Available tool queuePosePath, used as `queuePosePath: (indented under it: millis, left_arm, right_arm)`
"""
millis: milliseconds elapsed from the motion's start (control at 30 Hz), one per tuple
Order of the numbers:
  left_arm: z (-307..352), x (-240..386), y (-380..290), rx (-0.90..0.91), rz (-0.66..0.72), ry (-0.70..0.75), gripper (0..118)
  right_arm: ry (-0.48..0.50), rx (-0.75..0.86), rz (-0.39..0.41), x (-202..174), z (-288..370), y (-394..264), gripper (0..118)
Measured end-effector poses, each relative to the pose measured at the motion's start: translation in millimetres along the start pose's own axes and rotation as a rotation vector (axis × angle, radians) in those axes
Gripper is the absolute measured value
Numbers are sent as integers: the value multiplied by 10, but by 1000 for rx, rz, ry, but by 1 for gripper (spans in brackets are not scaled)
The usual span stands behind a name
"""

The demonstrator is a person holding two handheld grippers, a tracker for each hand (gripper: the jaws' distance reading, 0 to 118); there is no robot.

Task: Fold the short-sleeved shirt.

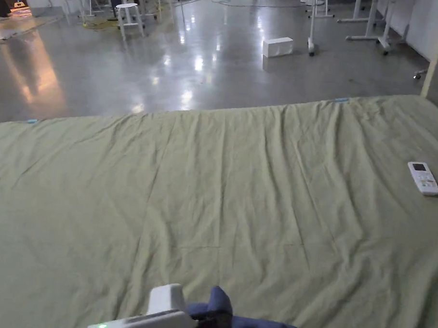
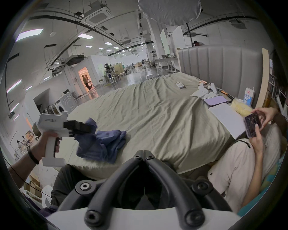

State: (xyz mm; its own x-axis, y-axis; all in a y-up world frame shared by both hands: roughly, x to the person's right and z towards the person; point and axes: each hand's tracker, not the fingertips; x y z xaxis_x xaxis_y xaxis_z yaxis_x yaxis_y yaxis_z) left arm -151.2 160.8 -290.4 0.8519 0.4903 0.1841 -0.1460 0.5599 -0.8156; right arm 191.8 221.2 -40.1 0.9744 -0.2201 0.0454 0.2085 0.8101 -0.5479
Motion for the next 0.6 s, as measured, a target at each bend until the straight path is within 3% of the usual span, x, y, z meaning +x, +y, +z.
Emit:
queuePosePath:
  millis: [133, 200, 333, 367, 433, 500, 533, 567, 600]
  left_arm:
    - [-470, 267, -207, -141, -75, 27, 16]
    - [-471, 283, -190, -143, -91, 21, 25]
    - [-63, 280, -64, -11, -27, -169, 97]
    - [54, 240, -28, 33, -3, -169, 101]
    - [179, 144, 28, 102, 104, -140, 100]
    - [164, 69, 31, 38, 214, -153, 93]
    - [94, 42, 8, -16, 213, -184, 75]
    - [-8, 37, -63, -37, 201, -192, 50]
    - [-124, 48, -127, -37, 191, -166, 17]
  right_arm:
    - [-38, -4, -37, 153, 119, -66, 0]
    - [-48, -15, -47, 219, 137, -111, 0]
    - [-53, -46, -65, 284, 85, -186, 0]
    - [-49, -50, -69, 286, 71, -198, 0]
    - [-41, -59, -70, 280, 39, -217, 0]
    - [-28, -70, -63, 250, 25, -231, 0]
    - [-19, -74, -58, 235, 19, -242, 0]
    - [-11, -80, -53, 217, 14, -248, 0]
    - [-7, -87, -47, 200, 6, -257, 0]
